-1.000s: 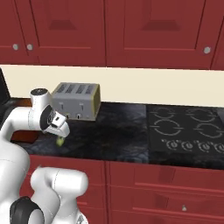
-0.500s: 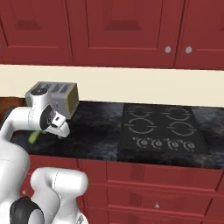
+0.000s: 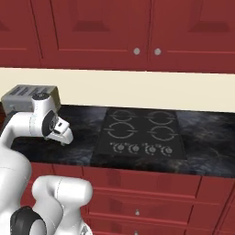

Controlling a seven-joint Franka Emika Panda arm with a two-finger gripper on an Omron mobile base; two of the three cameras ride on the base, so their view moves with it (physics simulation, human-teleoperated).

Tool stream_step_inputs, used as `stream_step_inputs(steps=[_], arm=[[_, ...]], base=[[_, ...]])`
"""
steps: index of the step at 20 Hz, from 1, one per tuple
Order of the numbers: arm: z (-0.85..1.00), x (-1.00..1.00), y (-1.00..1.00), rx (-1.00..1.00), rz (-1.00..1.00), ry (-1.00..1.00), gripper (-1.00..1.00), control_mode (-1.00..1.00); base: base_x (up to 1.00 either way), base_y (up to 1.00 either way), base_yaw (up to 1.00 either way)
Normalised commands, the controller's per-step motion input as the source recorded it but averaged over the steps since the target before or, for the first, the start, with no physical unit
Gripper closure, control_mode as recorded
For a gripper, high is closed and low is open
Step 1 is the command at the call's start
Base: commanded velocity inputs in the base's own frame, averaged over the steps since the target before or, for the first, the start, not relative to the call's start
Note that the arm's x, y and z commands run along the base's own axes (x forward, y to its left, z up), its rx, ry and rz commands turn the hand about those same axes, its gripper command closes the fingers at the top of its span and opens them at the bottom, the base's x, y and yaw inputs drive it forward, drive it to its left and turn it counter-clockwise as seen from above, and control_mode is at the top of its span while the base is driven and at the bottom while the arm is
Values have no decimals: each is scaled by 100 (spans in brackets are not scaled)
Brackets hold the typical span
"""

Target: Place the two vegetables and bowl onto the tray for setting up a vegetable dip station.

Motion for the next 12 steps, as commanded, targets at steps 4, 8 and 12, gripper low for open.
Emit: stream_step_inputs(steps=[4, 8, 12], arm=[[0, 0, 0, 0, 0, 0, -100, 100], [0, 0, 0, 0, 0, 0, -100, 100], [0, 0, 0, 0, 0, 0, -100, 100]], base=[[0, -62, 0], [0, -61, 0], [0, -61, 0]])
